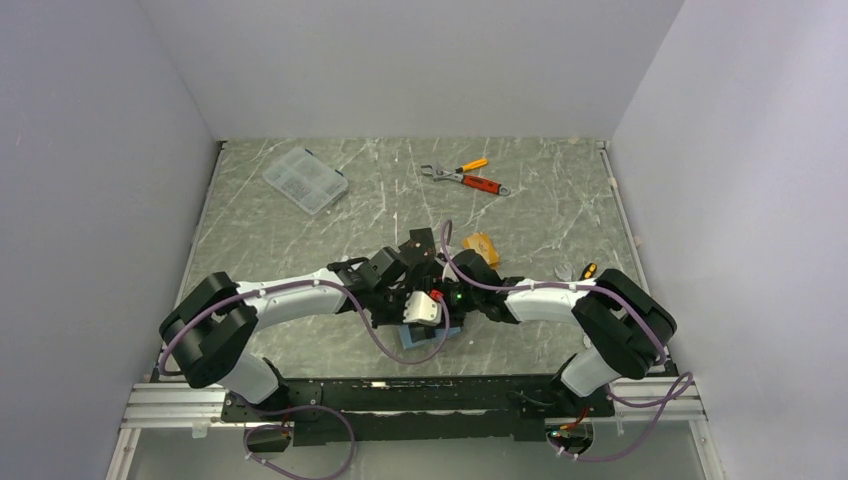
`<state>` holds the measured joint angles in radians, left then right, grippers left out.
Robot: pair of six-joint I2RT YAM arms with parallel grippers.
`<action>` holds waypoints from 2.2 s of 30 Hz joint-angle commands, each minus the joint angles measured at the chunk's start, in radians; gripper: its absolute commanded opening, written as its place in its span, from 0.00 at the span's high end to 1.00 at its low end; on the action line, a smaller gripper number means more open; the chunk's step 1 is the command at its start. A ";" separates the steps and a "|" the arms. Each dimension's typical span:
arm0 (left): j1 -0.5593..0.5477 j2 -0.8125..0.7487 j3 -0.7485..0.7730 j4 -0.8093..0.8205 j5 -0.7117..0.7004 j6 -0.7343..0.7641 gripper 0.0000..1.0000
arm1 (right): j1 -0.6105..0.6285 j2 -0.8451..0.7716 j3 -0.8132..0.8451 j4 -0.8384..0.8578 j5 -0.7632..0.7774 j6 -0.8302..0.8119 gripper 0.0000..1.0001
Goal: Put the credit cards into the card holder
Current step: Insert the credit card into the card holder.
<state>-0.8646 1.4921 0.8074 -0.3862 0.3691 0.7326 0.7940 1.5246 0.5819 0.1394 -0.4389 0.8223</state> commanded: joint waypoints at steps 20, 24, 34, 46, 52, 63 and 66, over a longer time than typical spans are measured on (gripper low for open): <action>-0.099 0.032 -0.109 0.076 -0.257 0.151 0.85 | -0.076 -0.080 0.042 -0.244 0.027 -0.113 0.41; -0.101 0.010 -0.128 0.080 -0.260 0.147 0.85 | -0.088 -0.098 0.048 -0.260 0.060 -0.118 0.53; -0.099 -0.080 -0.077 0.023 -0.304 0.117 0.84 | -0.094 -0.007 0.115 -0.256 0.080 -0.114 0.83; -0.100 -0.048 -0.081 0.034 -0.279 0.078 0.86 | -0.079 0.025 0.120 -0.231 0.092 -0.074 0.86; -0.100 -0.014 -0.075 0.049 -0.277 0.076 0.87 | -0.071 0.038 0.122 -0.203 0.067 -0.057 0.86; -0.102 0.000 -0.067 0.052 -0.276 0.071 0.88 | -0.034 0.066 0.136 -0.117 0.000 -0.031 0.79; -0.104 0.002 -0.069 0.056 -0.277 0.074 0.88 | -0.025 0.068 0.144 -0.101 -0.020 -0.026 0.77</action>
<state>-0.9638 1.4727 0.7242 -0.3412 0.0734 0.8181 0.7551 1.5887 0.6830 -0.0322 -0.4160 0.7780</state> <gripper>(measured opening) 0.119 0.218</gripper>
